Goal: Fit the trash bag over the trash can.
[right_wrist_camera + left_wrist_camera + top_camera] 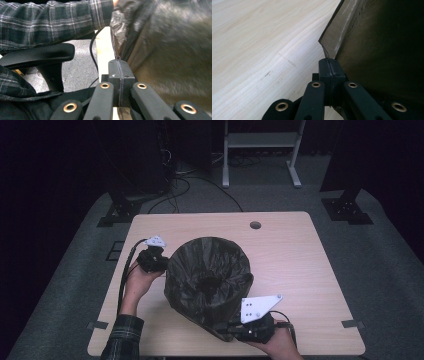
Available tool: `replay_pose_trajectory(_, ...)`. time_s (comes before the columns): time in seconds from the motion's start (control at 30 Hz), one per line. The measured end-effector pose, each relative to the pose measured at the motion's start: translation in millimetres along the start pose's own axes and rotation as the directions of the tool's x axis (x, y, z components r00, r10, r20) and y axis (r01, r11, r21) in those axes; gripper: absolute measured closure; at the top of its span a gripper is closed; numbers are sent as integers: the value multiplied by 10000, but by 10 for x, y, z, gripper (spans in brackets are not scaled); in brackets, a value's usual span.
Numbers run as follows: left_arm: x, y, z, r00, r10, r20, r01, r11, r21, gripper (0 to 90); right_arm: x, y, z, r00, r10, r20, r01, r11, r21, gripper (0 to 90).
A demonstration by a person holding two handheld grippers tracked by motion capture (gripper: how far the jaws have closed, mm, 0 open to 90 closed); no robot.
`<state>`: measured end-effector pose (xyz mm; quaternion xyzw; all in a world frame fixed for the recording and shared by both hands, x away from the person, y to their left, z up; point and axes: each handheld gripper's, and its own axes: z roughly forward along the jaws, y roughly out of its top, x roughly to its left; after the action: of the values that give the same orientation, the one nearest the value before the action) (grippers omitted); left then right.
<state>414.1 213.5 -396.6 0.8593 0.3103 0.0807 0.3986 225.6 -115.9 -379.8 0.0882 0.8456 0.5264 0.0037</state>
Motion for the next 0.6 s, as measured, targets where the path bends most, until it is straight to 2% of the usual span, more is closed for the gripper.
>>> replay_pose_trajectory(0.1, 14, -59, 71, 10000, -51, -18, 51, 9996, 264, 899, -39, -121, -7, 9997, 206, 88, -206, 9998, 24, 898)
replay_pose_trajectory(0.2, 20, -96, 114, 10000, -74, 36, 73, 9994, 326, 899, -68, -202, 1, 9992, 376, 104, -377, 9992, 113, 898)
replay_pose_trajectory(0.33, 18, -84, 68, 9999, -78, 77, 77, 10000, 9, 898, -57, -203, -14, 9994, 319, 111, -320, 9995, 54, 888)
replay_pose_trajectory(0.4, 21, -66, 13, 10000, -91, 27, 92, 9996, -284, 848, -47, -175, -42, 9994, 291, 195, -288, 9995, -139, 770)
replay_pose_trajectory(0.6, 4, -10, -182, 9998, -78, -164, 61, 9949, -1006, 646, -28, -67, -180, 9988, 288, 386, -265, 9980, -580, 594)
